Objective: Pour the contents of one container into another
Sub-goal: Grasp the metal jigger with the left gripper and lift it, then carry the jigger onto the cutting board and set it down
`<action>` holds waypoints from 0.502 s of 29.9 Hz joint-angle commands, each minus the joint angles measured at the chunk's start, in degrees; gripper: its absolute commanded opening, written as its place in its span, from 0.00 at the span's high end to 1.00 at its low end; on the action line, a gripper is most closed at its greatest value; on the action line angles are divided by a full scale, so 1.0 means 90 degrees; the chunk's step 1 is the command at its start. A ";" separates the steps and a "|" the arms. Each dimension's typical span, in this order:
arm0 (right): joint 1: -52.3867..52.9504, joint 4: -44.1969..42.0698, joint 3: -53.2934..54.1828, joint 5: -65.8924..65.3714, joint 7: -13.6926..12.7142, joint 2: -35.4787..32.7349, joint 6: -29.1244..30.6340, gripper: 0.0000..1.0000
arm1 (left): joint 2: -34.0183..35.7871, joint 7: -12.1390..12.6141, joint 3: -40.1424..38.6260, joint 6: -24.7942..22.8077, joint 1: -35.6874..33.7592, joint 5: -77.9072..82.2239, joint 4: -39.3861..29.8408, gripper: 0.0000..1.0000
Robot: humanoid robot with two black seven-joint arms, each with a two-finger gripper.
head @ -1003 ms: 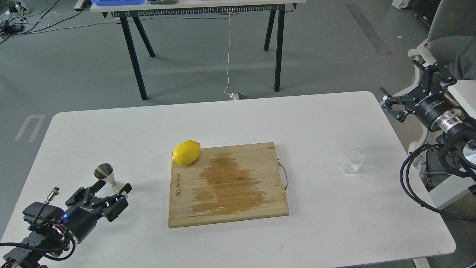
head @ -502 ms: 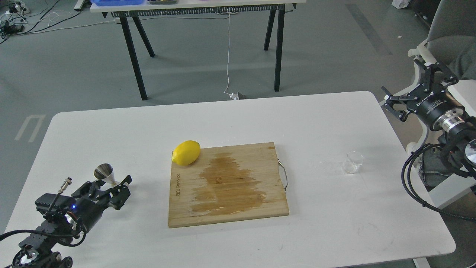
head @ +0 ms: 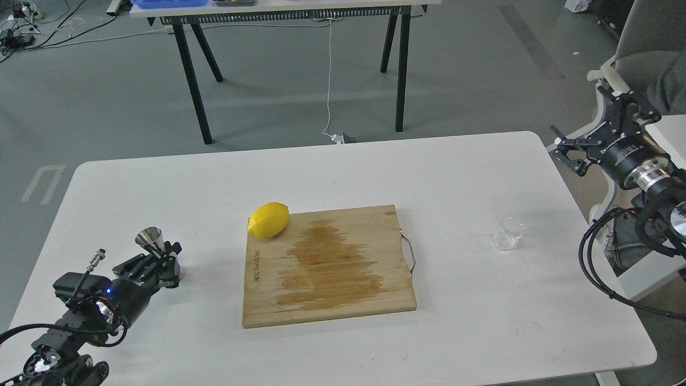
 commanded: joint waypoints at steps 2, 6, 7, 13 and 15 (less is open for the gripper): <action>0.0010 -0.0018 -0.0001 0.0000 -0.0001 0.0000 0.0000 0.01 | 0.0054 0.0000 -0.0029 0.0000 -0.0062 0.0001 -0.0657 1.00; 0.0039 -0.0057 0.0038 0.0000 -0.0010 0.0010 0.0000 0.01 | 0.0375 0.0000 -0.0020 0.0000 -0.0423 0.0001 -0.1536 1.00; 0.0068 -0.0067 0.0038 -0.0009 -0.0010 0.0010 0.0000 0.01 | 0.0386 0.0000 -0.0010 0.0000 -0.0501 0.0001 -0.1761 1.00; 0.0253 -0.0242 -0.0020 -0.0010 -0.0010 0.0010 0.0000 0.01 | 0.0289 0.0000 0.0029 0.0000 -0.0785 0.0079 -0.2972 1.00; 0.0331 -0.0340 -0.0059 -0.0010 -0.0010 0.0010 0.0000 0.01 | -0.0022 0.0000 0.0262 0.0000 -0.0843 0.0167 -0.3159 1.00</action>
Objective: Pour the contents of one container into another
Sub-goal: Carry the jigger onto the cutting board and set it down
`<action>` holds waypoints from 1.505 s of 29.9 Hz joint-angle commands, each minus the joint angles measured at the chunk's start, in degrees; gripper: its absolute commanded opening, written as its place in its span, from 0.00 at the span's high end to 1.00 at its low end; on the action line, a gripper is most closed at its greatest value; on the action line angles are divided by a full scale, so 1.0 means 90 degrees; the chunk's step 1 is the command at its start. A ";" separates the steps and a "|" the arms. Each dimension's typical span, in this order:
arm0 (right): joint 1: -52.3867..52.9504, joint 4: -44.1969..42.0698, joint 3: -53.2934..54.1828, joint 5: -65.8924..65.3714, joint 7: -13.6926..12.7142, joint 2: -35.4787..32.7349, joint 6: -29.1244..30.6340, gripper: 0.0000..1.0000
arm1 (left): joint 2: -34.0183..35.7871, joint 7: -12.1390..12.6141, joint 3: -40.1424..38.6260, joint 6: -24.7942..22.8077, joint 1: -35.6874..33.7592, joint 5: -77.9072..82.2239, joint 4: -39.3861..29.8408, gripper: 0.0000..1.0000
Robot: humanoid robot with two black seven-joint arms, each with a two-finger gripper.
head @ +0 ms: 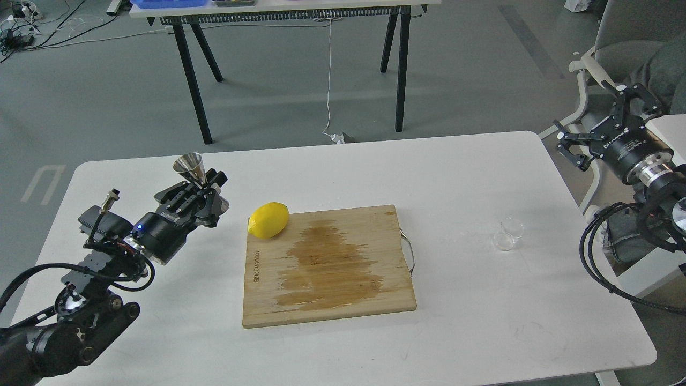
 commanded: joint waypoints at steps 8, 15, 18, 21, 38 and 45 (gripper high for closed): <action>0.0381 -0.0307 -0.0217 -0.0001 -0.0020 0.0010 0.0000 0.01 | -0.1853 0.0000 0.1358 0.0000 -0.0047 0.0697 -0.0119 0.99; 0.0401 -0.0287 -0.0286 -0.0001 -0.0020 -0.0019 0.0000 0.01 | -0.2569 0.0000 0.1467 0.0000 -0.0037 0.1088 0.0878 0.99; 0.0381 -0.0278 -0.0276 -0.0001 -0.0020 -0.0029 0.0000 0.01 | -0.2569 0.0000 0.1467 0.0000 -0.0066 0.1079 0.1200 0.98; 0.0362 -0.0248 -0.0276 -0.0001 -0.0010 -0.0107 0.0000 0.01 | -0.2569 0.0000 0.1467 0.0000 -0.0115 0.1079 0.1600 0.98; 0.0352 -0.0239 -0.0276 -0.0001 -0.0010 -0.0097 0.0000 0.01 | -0.2569 0.0000 0.1467 0.0000 -0.0203 0.1020 0.2256 0.89; 0.0342 -0.0229 -0.0256 -0.0001 -0.0010 -0.0097 0.0000 0.01 | -0.2569 0.0000 0.1467 0.0000 -0.0203 0.1030 0.2255 0.71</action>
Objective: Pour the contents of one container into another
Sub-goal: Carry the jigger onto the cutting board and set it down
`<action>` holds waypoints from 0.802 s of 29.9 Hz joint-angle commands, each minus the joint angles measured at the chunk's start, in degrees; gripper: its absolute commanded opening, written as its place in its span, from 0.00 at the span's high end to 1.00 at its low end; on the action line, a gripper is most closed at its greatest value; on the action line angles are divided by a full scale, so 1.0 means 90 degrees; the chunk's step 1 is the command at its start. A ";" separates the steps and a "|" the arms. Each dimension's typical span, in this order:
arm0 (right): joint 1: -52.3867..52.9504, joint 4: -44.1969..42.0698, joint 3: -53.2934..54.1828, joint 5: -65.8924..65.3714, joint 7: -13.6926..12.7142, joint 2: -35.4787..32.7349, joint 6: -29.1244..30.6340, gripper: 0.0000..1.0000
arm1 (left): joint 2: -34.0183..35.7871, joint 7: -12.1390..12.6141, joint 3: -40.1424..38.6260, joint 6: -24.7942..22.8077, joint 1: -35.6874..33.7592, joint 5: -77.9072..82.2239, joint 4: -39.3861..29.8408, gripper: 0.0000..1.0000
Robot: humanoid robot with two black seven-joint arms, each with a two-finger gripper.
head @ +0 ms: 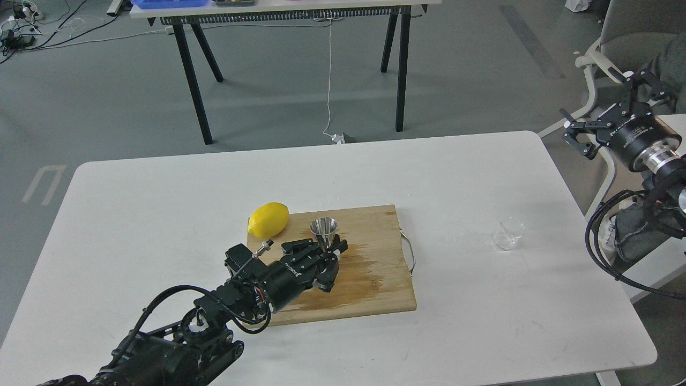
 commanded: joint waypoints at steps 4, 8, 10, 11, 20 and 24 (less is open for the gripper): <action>-0.0011 0.0016 0.0005 -0.0001 0.0000 -0.0010 0.0000 0.01 | 0.0000 0.0000 0.0001 0.0000 0.0000 0.0009 -0.0006 0.67; -0.0021 0.0016 0.0014 0.0008 0.0010 0.0000 0.0000 0.01 | 0.0000 0.0000 0.0001 0.0000 0.0000 0.0009 -0.0006 0.61; -0.0021 0.0016 0.0005 0.0008 0.0000 0.0000 0.0000 0.01 | 0.0000 0.0000 0.0001 0.0000 0.0000 0.0009 -0.0006 0.59; -0.0021 0.0016 -0.0005 0.0008 0.0000 0.0000 0.0000 0.01 | 0.0000 0.0000 0.0001 0.0000 0.0000 0.0009 -0.0006 0.58; -0.0021 0.0016 -0.0005 0.0008 0.0010 0.0000 0.0000 0.01 | 0.0000 0.0000 0.0001 0.0000 0.0039 0.0009 -0.0084 0.13; -0.0060 0.0016 0.0005 0.0008 0.0010 0.0000 0.0000 0.01 | 0.0000 0.0000 0.0001 0.0000 0.0069 0.0009 -0.0094 0.10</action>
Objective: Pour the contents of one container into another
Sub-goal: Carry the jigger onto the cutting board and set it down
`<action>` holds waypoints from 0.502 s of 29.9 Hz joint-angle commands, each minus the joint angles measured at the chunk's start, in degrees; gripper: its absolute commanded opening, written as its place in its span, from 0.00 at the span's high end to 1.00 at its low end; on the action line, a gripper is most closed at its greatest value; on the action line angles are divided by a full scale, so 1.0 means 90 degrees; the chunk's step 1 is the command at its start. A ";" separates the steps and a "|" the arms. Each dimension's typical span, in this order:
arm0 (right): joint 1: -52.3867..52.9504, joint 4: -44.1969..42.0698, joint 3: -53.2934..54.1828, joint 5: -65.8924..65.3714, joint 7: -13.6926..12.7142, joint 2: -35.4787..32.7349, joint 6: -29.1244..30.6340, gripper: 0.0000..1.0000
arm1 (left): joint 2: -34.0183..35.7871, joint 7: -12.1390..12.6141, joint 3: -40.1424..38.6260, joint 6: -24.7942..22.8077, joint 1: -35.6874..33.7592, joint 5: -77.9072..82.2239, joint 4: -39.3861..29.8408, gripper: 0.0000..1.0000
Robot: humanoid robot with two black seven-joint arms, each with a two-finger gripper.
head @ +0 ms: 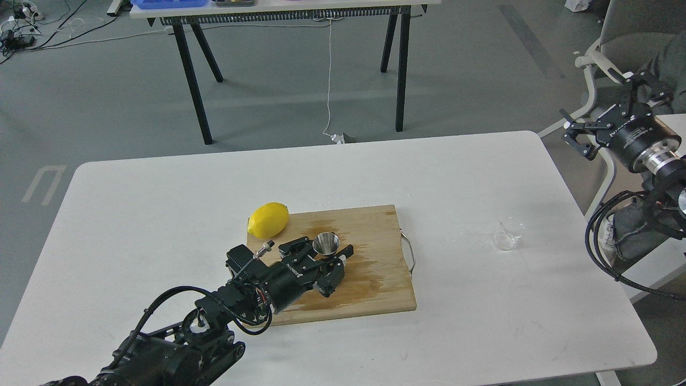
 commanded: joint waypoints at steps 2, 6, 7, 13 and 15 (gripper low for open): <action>-0.0041 0.0000 0.0011 0.0000 0.0005 0.0000 0.0000 0.01 | 0.0000 0.0000 0.0009 0.0000 0.0029 0.0000 -0.0025 0.08; -0.0041 0.0000 0.0021 0.0000 0.0005 0.0000 0.0000 0.01 | 0.0000 0.0000 0.0009 0.0000 0.0039 0.0000 -0.0025 0.04; -0.0041 0.0000 0.0021 0.0000 0.0005 0.0000 0.0000 0.01 | 0.0000 0.0000 0.0009 0.0000 0.0039 0.0000 -0.0025 0.04; -0.0041 0.0000 0.0040 0.0000 0.0005 0.0000 0.0000 0.01 | 0.0000 0.0000 0.0000 0.0000 0.0087 0.0000 -0.0025 0.03; -0.0041 0.0000 0.0050 0.0000 0.0005 0.0000 0.0000 0.01 | 0.0000 0.0000 -0.0001 0.0000 0.0146 0.0000 -0.0025 0.03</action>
